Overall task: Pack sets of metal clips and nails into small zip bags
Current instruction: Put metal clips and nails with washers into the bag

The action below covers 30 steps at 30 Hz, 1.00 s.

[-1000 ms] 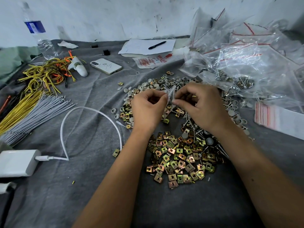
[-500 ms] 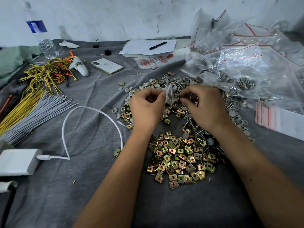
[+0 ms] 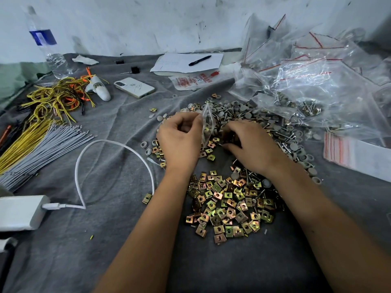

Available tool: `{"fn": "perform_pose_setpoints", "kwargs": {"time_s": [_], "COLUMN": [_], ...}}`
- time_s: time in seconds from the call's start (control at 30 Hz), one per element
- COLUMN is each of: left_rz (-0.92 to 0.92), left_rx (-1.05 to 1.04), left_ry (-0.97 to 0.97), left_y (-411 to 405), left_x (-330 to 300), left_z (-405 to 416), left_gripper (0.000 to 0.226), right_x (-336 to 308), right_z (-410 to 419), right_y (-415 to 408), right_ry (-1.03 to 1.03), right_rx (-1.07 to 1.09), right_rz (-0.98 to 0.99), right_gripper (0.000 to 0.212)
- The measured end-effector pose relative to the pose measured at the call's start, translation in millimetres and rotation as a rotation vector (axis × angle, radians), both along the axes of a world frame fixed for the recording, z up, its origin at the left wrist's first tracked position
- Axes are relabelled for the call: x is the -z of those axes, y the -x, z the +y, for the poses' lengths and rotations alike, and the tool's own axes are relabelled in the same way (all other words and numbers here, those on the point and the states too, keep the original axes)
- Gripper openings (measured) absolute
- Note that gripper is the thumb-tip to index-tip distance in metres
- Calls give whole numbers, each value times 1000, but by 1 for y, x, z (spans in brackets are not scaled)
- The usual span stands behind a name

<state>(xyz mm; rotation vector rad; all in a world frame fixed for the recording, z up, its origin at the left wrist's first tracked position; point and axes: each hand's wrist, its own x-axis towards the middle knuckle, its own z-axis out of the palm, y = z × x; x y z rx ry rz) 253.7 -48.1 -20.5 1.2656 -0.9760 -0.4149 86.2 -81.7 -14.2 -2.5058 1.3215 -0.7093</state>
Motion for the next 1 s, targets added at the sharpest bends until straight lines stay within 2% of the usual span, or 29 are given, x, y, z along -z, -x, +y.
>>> {"fn": "perform_pose_setpoints", "kwargs": {"time_s": [0.2,0.37,0.57,0.77,0.9,1.0], "left_rz": [-18,-66,-68,-206,-176,-141], "left_rx": [11,47,31,48,62,65], "left_ry": [-76,-121,-131,-133,-132,-130], "left_y": [-3,2,1,7,9,9], "left_x": [4,3,3,1,2,2], "left_z": [-3,-2,-2,1,0,-1], "left_gripper": [4,9,5,4,4,3], "right_x": [-2,-2,-1,-8,-6,-6], "right_z": [-1,-2,-5,2,3,4], "right_y": [-1,-2,2,-3,-5,-4], "right_ry": [27,17,10,236,208,176], "right_rx": [34,29,63,-76,-95,-86], "right_rz": [-187,-245,-341,-417,-391,-462], "right_gripper": [21,5,9,10,11,14]}}
